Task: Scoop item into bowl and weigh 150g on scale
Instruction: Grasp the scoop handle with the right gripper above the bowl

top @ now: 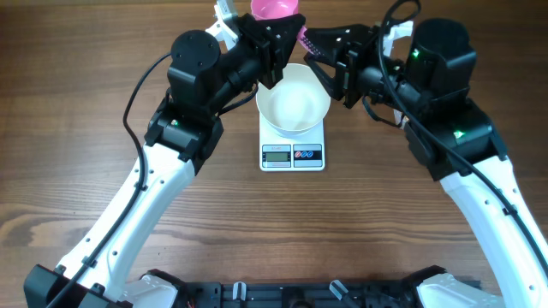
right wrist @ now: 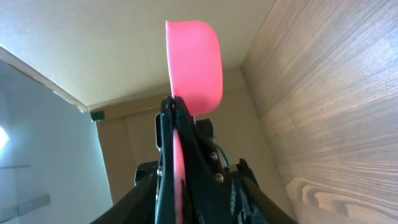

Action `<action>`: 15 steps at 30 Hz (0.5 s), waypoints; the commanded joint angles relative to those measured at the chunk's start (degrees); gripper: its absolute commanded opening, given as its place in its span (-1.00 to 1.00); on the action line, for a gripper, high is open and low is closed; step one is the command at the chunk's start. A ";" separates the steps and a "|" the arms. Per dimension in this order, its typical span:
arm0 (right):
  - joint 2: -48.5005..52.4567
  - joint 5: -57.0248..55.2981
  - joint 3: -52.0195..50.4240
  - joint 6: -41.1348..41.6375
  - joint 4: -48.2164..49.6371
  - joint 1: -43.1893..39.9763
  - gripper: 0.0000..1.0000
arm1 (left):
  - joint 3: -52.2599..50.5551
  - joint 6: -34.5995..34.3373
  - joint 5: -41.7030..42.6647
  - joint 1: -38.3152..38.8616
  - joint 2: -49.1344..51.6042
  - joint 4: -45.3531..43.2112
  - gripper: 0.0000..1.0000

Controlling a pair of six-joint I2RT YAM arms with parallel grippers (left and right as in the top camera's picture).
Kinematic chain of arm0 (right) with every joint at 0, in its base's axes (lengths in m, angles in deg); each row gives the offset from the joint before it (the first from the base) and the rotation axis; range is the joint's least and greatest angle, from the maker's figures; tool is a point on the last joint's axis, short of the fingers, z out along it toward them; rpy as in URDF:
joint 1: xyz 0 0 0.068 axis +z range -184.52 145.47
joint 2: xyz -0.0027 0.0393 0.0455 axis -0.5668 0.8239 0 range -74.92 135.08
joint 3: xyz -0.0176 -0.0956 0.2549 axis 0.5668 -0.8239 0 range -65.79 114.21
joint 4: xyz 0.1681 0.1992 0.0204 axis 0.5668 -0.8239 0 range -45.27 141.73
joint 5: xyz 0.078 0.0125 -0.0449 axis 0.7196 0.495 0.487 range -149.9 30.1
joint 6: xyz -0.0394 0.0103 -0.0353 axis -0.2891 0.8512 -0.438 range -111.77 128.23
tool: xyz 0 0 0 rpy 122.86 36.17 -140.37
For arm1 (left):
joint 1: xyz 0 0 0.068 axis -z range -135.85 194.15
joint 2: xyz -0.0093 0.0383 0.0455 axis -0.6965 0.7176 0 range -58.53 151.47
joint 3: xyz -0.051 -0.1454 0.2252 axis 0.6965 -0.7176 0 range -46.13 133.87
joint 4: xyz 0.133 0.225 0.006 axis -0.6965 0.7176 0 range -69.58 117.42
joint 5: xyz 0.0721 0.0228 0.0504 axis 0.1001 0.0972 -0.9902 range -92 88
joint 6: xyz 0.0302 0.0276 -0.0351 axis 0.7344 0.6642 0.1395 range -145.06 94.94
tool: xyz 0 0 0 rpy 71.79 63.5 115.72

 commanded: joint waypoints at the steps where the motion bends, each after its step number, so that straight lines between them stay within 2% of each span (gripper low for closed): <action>1: 0.50 -3.63 1.11 0.61 1.33 0.26 -0.20 | -0.02 -1.60 -0.61 0.22 0.07 -0.37 -0.92; 9: 0.50 -4.17 1.11 0.24 3.23 0.28 -0.25 | -0.02 -1.55 -0.22 1.20 0.07 -0.33 -0.92; 13: 0.50 -2.64 1.14 0.20 3.19 0.28 -0.37 | -0.02 -1.36 -0.31 1.70 0.07 0.31 -0.92; 15: 0.50 -2.40 1.11 0.24 3.02 0.28 -0.36 | -0.02 -1.36 -0.48 1.70 0.07 0.26 -0.92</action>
